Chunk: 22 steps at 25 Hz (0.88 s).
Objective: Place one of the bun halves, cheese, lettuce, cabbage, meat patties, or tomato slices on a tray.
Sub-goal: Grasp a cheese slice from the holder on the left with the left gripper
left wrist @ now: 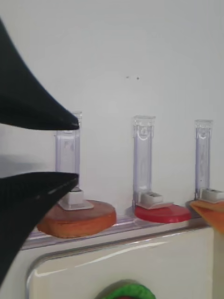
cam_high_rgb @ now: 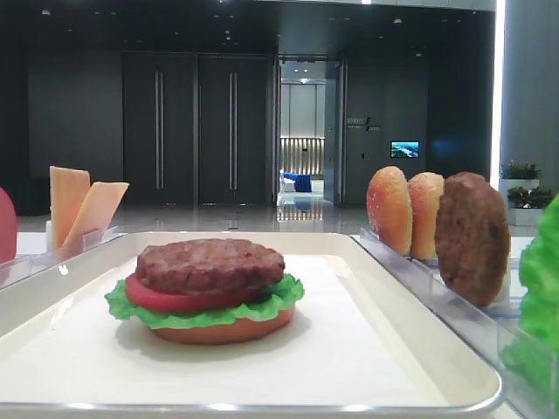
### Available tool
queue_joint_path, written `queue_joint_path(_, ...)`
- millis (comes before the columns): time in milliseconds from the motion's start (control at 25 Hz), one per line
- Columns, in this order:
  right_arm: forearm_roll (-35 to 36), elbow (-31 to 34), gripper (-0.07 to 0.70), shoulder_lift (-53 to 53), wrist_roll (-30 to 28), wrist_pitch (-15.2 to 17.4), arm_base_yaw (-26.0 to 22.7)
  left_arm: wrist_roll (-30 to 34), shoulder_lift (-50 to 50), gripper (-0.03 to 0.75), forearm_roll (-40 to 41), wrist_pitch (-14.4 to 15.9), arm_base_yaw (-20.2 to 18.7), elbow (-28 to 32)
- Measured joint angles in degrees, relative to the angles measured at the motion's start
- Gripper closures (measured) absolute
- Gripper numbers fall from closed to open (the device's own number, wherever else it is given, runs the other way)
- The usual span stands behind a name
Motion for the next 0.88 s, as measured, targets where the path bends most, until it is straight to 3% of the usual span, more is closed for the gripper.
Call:
queue_joint_path(280,0.2,0.0,0.092,0.0,0.0,0.0,0.0,-2.8,25.6,0.465,2.6,-4.3,0.0,-11.3)
queue_joint_path(440,0.2,0.0,0.092,0.0,0.0,0.0,0.0,-2.9,43.6,0.465,1.5,-4.8,0.0,-22.6)
queue_joint_path(520,0.2,0.0,0.092,0.0,0.0,0.0,0.0,-2.8,52.8,0.465,0.4,-3.5,0.0,-29.4)
queue_joint_path(680,0.2,0.0,0.092,0.0,0.0,0.0,0.0,-2.4,68.7,0.465,-0.2,2.4,0.0,-42.4)
queue_joint_path(880,0.2,0.0,0.092,0.0,0.0,0.0,0.0,-1.8,83.2,0.461,-2.4,8.0,0.0,-58.6)
